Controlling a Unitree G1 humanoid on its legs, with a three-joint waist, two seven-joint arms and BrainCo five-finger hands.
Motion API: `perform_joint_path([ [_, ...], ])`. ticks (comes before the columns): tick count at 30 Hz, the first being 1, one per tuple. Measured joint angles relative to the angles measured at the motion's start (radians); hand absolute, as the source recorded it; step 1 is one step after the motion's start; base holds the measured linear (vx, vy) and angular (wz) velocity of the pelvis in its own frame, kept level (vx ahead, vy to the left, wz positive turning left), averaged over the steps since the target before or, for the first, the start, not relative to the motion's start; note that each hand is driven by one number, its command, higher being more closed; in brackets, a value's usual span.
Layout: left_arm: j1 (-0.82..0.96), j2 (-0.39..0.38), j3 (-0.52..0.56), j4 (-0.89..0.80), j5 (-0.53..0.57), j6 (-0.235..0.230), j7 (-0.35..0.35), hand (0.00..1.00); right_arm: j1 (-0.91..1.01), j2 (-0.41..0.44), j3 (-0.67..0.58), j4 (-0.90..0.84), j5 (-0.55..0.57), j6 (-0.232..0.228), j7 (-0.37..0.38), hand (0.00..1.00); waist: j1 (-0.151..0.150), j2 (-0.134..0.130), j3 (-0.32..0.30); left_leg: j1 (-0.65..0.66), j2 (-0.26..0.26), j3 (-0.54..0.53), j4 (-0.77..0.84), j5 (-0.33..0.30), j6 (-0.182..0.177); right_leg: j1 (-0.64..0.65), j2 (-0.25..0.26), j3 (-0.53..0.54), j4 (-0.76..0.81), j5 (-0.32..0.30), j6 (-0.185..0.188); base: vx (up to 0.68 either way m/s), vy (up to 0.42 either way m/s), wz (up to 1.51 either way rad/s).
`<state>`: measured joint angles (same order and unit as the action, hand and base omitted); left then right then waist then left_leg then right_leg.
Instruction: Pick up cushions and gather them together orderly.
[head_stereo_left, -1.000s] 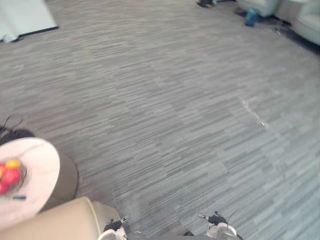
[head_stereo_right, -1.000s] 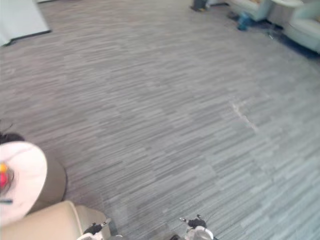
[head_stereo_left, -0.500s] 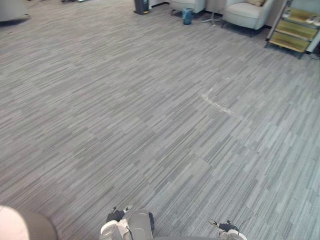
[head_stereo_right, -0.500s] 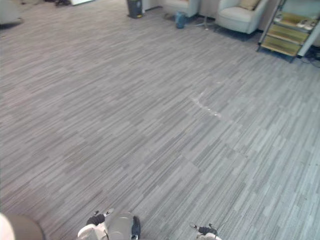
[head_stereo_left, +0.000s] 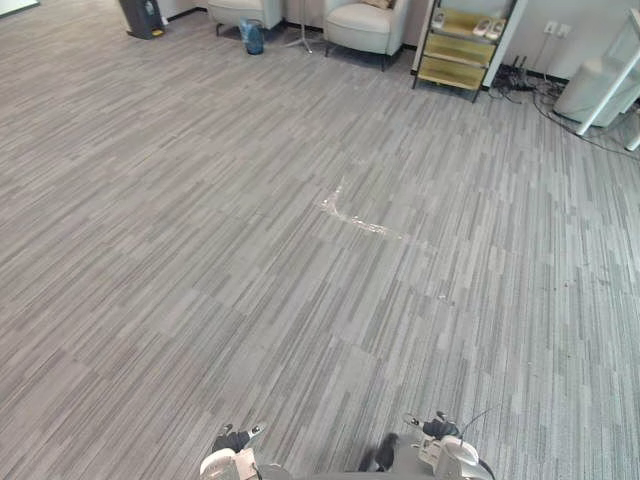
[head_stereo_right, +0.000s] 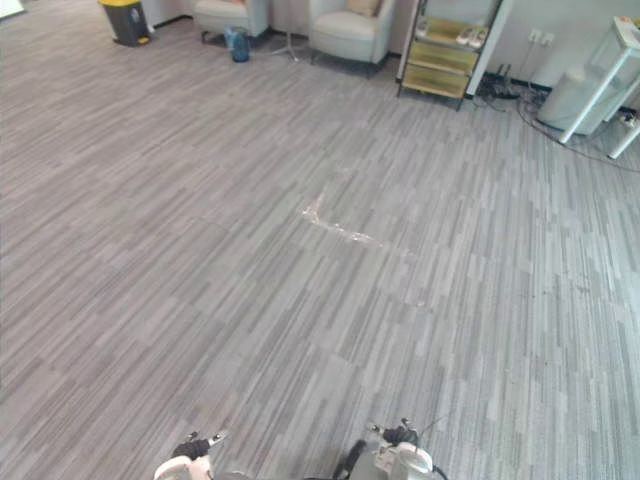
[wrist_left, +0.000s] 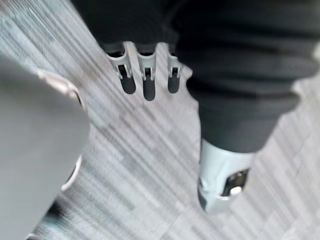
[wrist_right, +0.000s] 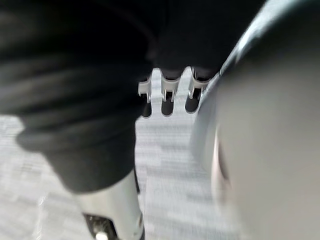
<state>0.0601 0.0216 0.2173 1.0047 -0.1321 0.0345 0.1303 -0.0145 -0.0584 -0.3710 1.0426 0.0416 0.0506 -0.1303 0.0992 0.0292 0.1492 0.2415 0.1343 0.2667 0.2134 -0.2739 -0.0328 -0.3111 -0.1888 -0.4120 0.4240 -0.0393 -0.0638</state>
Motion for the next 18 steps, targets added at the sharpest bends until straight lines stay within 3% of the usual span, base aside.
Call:
perform_joint_path([
  [1,-0.002,-0.006,0.001,0.008,0.011,0.000,0.001,0.00,-0.008,-0.013,-0.008,0.005,0.000,-0.001,-0.003,0.00,-0.001,0.015,-0.002,-0.009,-0.004,-0.044,-0.003,0.017,-0.006,-0.003,0.020,0.018,-0.018,-0.021,0.006,0.29,-0.149,-0.59],
  [2,-0.004,-0.016,0.000,0.017,0.016,0.000,0.002,0.00,-0.015,-0.024,-0.030,0.012,0.000,0.003,-0.006,0.00,-0.015,0.035,0.006,-0.008,0.000,-0.089,0.021,0.056,-0.036,-0.003,0.036,0.028,-0.004,-0.057,0.002,0.51,-0.256,-0.41],
  [3,-0.010,-0.022,0.001,0.026,0.017,0.000,0.001,0.00,-0.014,-0.023,-0.060,0.016,0.000,0.004,-0.006,0.00,-0.038,0.045,0.007,-0.047,0.022,-0.132,0.160,0.085,-0.068,0.037,0.054,0.022,0.001,-0.107,0.003,0.36,-0.183,-0.21],
  [4,-0.010,-0.022,0.001,0.025,0.017,0.000,0.001,0.00,-0.013,-0.024,-0.060,0.015,0.000,0.004,-0.006,0.00,-0.039,0.043,0.009,-0.052,0.024,-0.135,0.179,0.089,-0.072,0.041,0.056,0.021,-0.001,-0.110,0.006,0.35,-0.172,0.07],
  [5,-0.018,-0.028,0.005,0.015,0.020,-0.002,0.001,0.00,0.002,-0.019,-0.055,0.004,0.001,0.003,-0.007,0.00,-0.042,0.037,0.020,-0.141,0.054,-0.166,0.409,0.169,-0.095,0.102,0.070,0.013,-0.020,-0.142,0.019,0.25,-0.085,0.03],
  [6,-0.024,-0.025,0.012,0.000,0.020,-0.002,0.000,0.00,0.014,-0.007,-0.041,-0.005,0.002,0.003,-0.008,0.00,-0.035,0.023,0.034,-0.207,0.079,-0.173,0.563,0.239,-0.095,0.144,0.084,0.017,-0.042,-0.154,0.012,0.31,-0.093,-0.04],
  [7,-0.022,-0.021,0.011,-0.014,0.021,-0.002,0.000,0.00,0.018,-0.007,-0.030,-0.005,0.002,0.003,-0.012,0.00,-0.027,0.029,0.036,-0.282,0.101,-0.171,0.702,0.213,-0.086,0.183,0.103,0.023,-0.069,-0.167,-0.002,0.32,-0.038,-0.18],
  [8,-0.023,-0.020,0.011,-0.027,0.019,-0.005,-0.001,0.00,0.010,-0.002,-0.018,-0.006,0.003,0.002,-0.019,0.00,-0.022,0.026,0.041,-0.380,0.095,-0.166,0.794,0.144,-0.055,0.227,0.115,0.033,-0.097,-0.179,-0.004,0.33,-0.019,-0.21],
  [10,-0.029,-0.016,-0.002,-0.056,0.014,-0.009,-0.001,0.00,0.000,0.001,-0.020,-0.002,0.006,0.003,-0.023,0.00,-0.005,0.015,0.049,-0.488,0.057,-0.133,0.738,0.077,-0.031,0.279,0.120,0.057,-0.158,-0.179,-0.003,0.40,0.009,-0.42],
  [12,-0.028,-0.018,-0.001,-0.072,0.012,-0.018,-0.001,0.00,-0.009,0.015,-0.028,-0.003,0.009,0.003,-0.028,0.00,0.019,0.013,0.050,-0.528,0.008,-0.115,0.466,0.065,-0.021,0.318,0.118,0.092,-0.199,-0.180,0.010,0.36,0.074,-0.69],
  [13,-0.027,-0.027,0.005,-0.082,0.013,-0.020,0.001,0.00,-0.014,0.023,-0.027,-0.009,0.009,0.003,-0.028,0.00,0.023,0.018,0.050,-0.538,-0.030,-0.136,0.221,0.092,-0.026,0.361,0.119,0.126,-0.221,-0.195,0.033,0.45,0.150,-0.62],
  [15,-0.024,-0.037,0.014,-0.088,0.014,-0.020,0.001,0.00,-0.012,0.031,-0.026,-0.011,0.009,0.002,-0.028,0.00,0.034,0.018,0.045,-0.535,-0.051,-0.147,0.038,0.186,-0.050,0.388,0.118,0.156,-0.243,-0.215,0.062,0.48,0.185,-0.73],
  [16,-0.022,-0.037,0.014,-0.090,0.015,-0.022,0.000,0.00,-0.008,0.038,-0.016,-0.009,0.009,0.002,-0.028,0.00,0.056,0.005,0.036,-0.528,-0.058,-0.133,0.039,0.265,-0.030,0.416,0.117,0.202,-0.273,-0.228,0.078,0.56,0.187,-0.69],
  [17,-0.027,-0.016,0.008,-0.086,0.025,-0.019,0.000,0.00,-0.013,0.057,-0.015,-0.006,0.009,0.003,-0.027,0.00,0.052,-0.029,0.019,-0.530,-0.087,-0.119,0.059,0.220,0.006,0.442,0.090,0.230,-0.307,-0.221,0.078,0.62,0.175,-0.54],
  [18,-0.033,-0.013,0.010,-0.088,0.027,-0.018,-0.001,0.00,-0.006,0.061,-0.017,-0.007,0.008,0.003,-0.027,0.00,0.053,-0.044,0.017,-0.534,-0.093,-0.107,0.082,0.203,0.018,0.442,0.078,0.236,-0.304,-0.208,0.089,0.68,0.185,-0.28],
])
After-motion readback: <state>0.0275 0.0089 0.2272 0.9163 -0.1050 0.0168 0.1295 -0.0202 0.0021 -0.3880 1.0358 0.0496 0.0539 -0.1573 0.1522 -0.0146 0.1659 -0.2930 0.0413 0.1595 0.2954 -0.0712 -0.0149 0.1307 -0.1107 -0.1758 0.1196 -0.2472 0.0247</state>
